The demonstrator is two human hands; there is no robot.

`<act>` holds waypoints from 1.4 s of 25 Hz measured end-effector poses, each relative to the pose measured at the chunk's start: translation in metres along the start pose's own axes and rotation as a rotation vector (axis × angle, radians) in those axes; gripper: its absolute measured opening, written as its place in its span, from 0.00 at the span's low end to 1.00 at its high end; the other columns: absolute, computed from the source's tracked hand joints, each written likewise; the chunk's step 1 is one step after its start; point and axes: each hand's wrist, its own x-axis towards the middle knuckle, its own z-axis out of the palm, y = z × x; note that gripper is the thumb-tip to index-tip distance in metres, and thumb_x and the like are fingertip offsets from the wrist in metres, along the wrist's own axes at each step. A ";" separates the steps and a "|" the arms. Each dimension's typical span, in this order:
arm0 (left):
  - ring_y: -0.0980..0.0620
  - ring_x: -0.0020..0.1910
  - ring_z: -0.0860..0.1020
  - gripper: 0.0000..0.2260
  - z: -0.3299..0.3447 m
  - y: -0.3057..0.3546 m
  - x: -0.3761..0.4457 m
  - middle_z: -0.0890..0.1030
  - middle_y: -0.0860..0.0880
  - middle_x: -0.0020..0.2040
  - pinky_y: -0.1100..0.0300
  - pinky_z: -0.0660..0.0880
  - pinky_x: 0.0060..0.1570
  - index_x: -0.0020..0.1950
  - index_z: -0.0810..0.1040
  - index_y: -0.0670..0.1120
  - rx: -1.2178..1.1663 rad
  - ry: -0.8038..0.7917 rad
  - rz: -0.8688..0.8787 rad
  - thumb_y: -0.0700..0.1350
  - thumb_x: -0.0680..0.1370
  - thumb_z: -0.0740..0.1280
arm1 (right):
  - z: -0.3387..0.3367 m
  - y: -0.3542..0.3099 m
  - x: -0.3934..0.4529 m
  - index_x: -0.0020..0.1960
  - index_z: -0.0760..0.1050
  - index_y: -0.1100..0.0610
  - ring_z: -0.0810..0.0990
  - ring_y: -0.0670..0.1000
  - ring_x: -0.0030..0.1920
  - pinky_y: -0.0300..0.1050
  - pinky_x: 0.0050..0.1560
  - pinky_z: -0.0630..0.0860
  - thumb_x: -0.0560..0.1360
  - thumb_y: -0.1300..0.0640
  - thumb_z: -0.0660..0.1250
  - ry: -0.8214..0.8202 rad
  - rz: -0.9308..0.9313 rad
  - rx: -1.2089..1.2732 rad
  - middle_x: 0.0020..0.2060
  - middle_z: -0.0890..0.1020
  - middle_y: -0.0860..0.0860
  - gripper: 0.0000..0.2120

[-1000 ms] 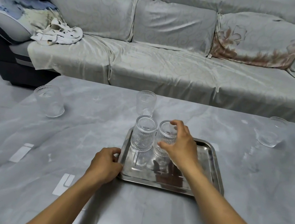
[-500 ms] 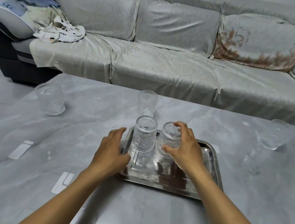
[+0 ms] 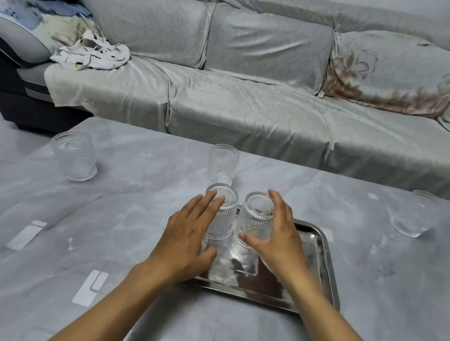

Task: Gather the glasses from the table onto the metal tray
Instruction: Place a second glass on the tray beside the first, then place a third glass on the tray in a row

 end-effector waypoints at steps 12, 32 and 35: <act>0.41 0.57 0.79 0.17 -0.043 0.010 0.172 0.82 0.44 0.59 0.53 0.74 0.52 0.58 0.80 0.46 0.386 -0.037 -0.275 0.39 0.70 0.66 | -0.036 -0.017 -0.037 0.70 0.65 0.49 0.64 0.43 0.69 0.26 0.64 0.56 0.68 0.47 0.75 0.156 -0.027 0.172 0.69 0.68 0.45 0.34; 0.50 0.45 0.81 0.06 -0.029 0.125 0.053 0.87 0.50 0.46 0.53 0.77 0.46 0.48 0.86 0.46 -0.225 0.061 0.292 0.40 0.72 0.73 | -0.096 -0.025 -0.023 0.64 0.75 0.60 0.85 0.61 0.47 0.54 0.46 0.82 0.70 0.43 0.72 -0.115 0.729 1.646 0.48 0.83 0.64 0.28; 0.54 0.48 0.82 0.10 -0.025 0.113 0.050 0.85 0.50 0.52 0.58 0.79 0.49 0.53 0.84 0.46 -0.294 0.110 0.305 0.39 0.73 0.70 | -0.094 -0.010 -0.016 0.58 0.77 0.58 0.85 0.59 0.43 0.52 0.42 0.82 0.68 0.46 0.74 0.098 0.713 1.598 0.44 0.85 0.62 0.24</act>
